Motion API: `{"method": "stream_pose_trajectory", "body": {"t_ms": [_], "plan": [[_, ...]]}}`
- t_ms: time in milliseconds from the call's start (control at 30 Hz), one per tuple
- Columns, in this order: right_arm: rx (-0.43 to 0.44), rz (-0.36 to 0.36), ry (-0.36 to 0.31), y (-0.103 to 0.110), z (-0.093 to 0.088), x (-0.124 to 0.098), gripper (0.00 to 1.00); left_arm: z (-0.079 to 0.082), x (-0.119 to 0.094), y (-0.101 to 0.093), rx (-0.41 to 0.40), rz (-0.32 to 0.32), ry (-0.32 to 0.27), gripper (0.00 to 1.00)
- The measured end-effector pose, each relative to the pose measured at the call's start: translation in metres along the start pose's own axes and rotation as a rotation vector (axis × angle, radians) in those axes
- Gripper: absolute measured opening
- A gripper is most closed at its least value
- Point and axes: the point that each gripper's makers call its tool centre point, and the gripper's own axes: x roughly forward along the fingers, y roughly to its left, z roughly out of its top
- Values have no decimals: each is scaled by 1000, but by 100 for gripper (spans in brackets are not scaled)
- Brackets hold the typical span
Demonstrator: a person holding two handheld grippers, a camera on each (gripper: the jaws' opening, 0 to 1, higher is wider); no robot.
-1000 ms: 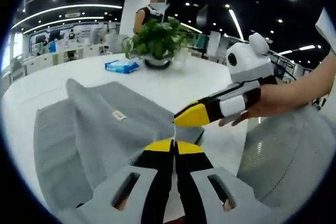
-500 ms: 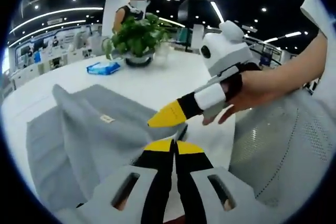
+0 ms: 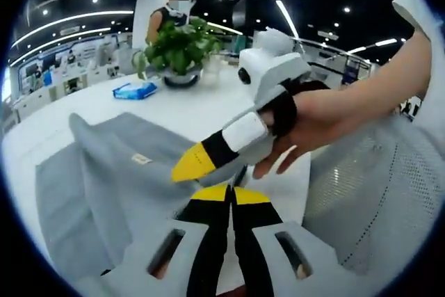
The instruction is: Open the folded towel by lifting each exposed corner and separating the folded layers until the towel lies flat within the target outline without major curled edges
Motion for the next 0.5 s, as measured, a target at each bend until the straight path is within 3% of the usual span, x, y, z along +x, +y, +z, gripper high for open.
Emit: {"method": "stream_pose_trajectory", "body": {"t_ms": [100, 167, 300, 500], "plan": [[-26, -27, 11, -3, 2, 3, 0, 1, -2, 4, 14, 27, 14, 0], [-78, -46, 14, -6, 5, 3, 0, 11, -6, 8, 44, 55, -25, 0], [-119, -72, 8, -11, 11, -1, 0, 28, -15, 18, 0, 100, -100, 2], [-131, -96, -6, -21, 21, -10, 0, 25, -27, 54, -12, 265, -96, 11]]}}
